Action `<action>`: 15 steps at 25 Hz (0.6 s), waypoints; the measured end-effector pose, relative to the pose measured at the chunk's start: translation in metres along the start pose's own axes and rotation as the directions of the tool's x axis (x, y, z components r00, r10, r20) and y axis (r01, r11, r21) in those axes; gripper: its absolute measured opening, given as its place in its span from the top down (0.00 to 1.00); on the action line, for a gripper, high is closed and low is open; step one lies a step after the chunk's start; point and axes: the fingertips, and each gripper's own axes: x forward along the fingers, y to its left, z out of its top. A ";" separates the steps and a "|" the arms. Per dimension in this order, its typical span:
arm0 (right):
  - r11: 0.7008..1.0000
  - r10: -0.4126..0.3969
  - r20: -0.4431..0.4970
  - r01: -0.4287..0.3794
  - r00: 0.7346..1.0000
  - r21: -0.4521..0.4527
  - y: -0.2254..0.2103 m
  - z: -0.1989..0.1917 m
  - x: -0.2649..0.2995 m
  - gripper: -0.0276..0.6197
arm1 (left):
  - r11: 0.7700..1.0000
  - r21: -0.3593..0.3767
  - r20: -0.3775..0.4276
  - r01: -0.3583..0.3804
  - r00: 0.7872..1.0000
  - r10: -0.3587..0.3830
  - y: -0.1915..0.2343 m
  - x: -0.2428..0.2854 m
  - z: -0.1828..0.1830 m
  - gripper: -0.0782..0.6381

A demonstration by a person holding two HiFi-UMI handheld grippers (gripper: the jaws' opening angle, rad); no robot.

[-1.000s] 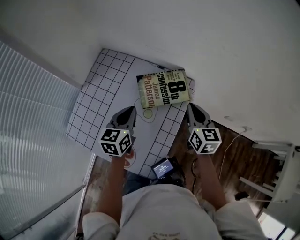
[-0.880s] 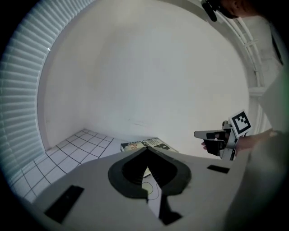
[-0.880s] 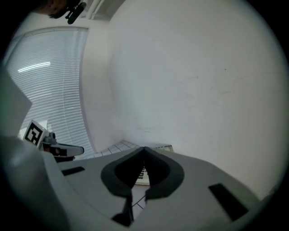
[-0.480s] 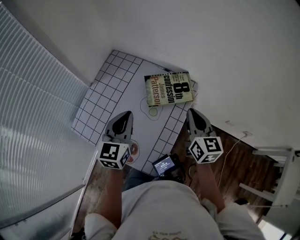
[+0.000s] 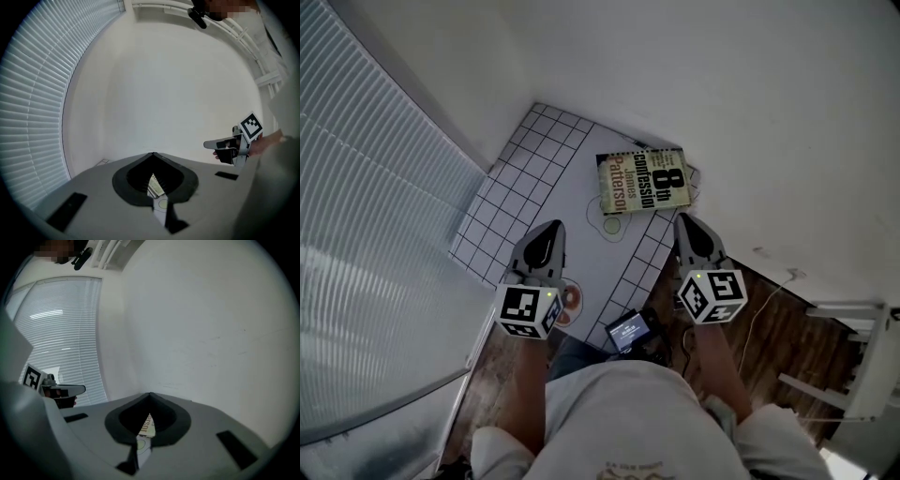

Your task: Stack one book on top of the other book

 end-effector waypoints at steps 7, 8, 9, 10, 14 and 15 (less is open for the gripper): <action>1.000 0.014 0.001 -0.014 1.000 0.004 0.006 0.002 -0.001 0.95 | 1.000 -0.011 0.000 -0.018 1.000 0.018 0.003 -0.008 0.001 0.88; 1.000 0.013 0.002 -0.013 1.000 0.004 0.006 0.003 -0.001 0.95 | 1.000 -0.011 -0.001 -0.021 1.000 0.021 0.003 -0.010 0.001 0.88; 1.000 0.013 0.003 -0.013 1.000 0.005 0.006 0.003 -0.002 0.95 | 1.000 -0.011 -0.001 -0.023 1.000 0.023 0.003 -0.011 0.002 0.88; 1.000 0.014 0.005 -0.014 1.000 0.004 0.007 0.004 -0.002 0.95 | 1.000 -0.010 0.000 -0.025 1.000 0.025 0.004 -0.012 0.002 0.88; 1.000 0.018 0.011 -0.018 1.000 0.005 0.008 0.007 -0.003 0.95 | 1.000 -0.005 0.008 -0.028 1.000 0.028 0.003 -0.014 0.007 0.88; 1.000 0.018 0.012 -0.018 1.000 0.005 0.007 0.008 -0.003 0.95 | 1.000 -0.003 0.009 -0.028 1.000 0.029 0.003 -0.015 0.008 0.88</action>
